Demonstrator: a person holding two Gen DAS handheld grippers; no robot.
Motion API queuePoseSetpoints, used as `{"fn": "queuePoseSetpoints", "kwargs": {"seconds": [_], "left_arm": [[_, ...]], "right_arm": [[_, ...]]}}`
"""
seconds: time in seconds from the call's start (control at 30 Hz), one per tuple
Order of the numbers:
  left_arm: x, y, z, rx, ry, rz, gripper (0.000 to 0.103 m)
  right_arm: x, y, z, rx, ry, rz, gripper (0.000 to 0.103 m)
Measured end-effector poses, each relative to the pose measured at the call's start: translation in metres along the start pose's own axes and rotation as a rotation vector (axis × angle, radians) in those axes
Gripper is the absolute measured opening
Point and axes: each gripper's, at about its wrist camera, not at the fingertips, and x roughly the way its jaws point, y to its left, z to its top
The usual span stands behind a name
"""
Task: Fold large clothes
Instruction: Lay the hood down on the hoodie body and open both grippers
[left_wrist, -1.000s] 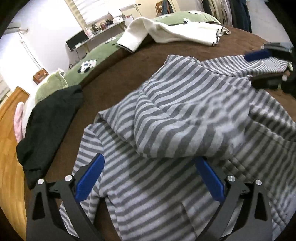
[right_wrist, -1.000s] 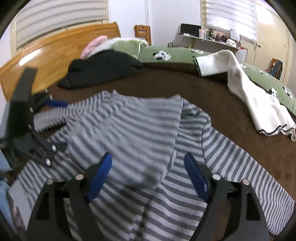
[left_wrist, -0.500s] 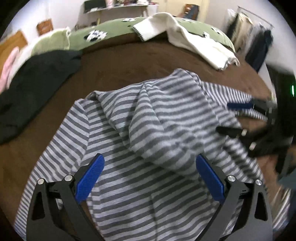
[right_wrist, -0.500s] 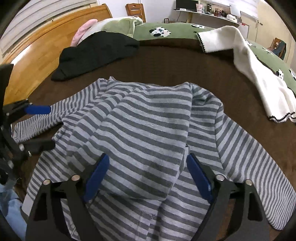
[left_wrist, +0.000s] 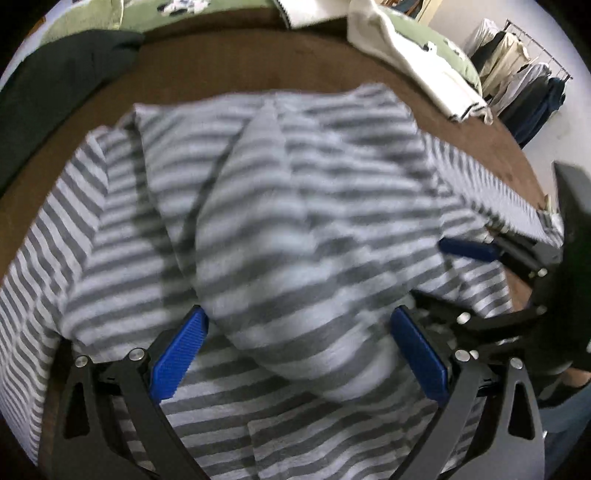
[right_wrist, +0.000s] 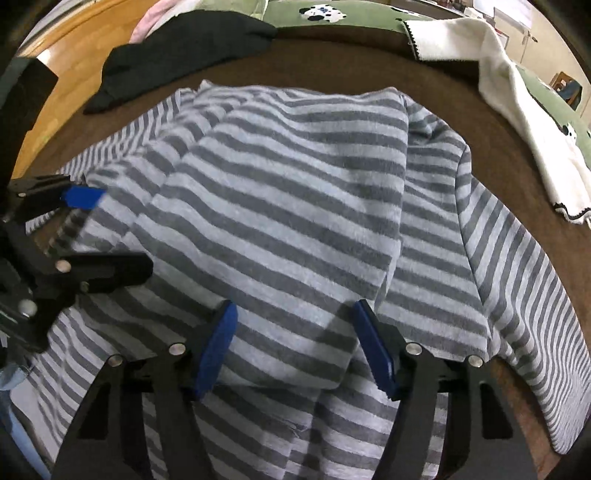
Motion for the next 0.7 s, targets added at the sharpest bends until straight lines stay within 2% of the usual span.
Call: {"fn": "queuePoseSetpoints", "kwargs": {"seconds": [0.07,0.23,0.33,0.43,0.7], "left_arm": [[0.014,0.006,-0.010,-0.034,0.026,-0.015,0.097],[0.022,0.006,-0.020,-0.034,-0.017,-0.014,0.097],[0.024,0.001,-0.020,-0.016,-0.022,0.006,0.097],[0.024,0.001,-0.019,-0.016,-0.024,0.005,0.097],[0.021,0.004,-0.017,-0.028,-0.015,0.015,0.097]], "right_arm": [[0.004,0.000,-0.005,0.004,0.005,-0.004,0.065],[0.006,-0.001,-0.009,0.018,-0.016,0.001,0.066],[0.010,-0.004,-0.011,0.040,-0.017,-0.015,0.076],[0.014,-0.018,-0.015,0.116,-0.036,0.057,0.077],[0.006,-0.017,-0.016,0.128,-0.059,0.052,0.077]]}}
